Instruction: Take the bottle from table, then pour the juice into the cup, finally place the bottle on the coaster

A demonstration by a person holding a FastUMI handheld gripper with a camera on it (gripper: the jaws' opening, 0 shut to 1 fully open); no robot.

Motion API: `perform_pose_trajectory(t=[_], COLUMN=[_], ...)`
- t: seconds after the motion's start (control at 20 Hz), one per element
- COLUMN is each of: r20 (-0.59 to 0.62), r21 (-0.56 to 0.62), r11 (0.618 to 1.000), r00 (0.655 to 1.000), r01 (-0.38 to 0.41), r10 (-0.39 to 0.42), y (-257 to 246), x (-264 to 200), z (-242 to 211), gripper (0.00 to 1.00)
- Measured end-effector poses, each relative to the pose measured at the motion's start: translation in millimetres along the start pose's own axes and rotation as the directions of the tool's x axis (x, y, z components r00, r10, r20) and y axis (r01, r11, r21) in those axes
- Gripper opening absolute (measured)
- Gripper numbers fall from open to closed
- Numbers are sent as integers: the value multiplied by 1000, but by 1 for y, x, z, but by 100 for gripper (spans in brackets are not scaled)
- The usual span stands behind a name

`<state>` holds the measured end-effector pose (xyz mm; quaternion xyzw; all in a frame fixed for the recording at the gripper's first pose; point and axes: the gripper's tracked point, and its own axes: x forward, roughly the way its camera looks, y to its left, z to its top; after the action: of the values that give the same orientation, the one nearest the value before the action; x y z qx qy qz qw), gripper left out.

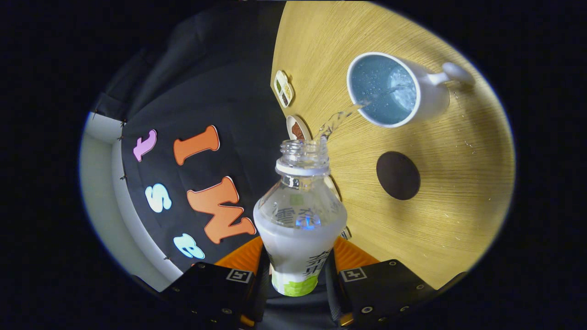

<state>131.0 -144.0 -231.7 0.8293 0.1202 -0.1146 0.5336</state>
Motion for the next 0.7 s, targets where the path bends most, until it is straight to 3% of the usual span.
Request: perform_pose_trajectory(t=[0.7], r20=[3], r21=[58], r11=[998], r00=[1000], r01=[-28], r10=[27], y=[16], x=[-6], z=[6], gripper=[55])
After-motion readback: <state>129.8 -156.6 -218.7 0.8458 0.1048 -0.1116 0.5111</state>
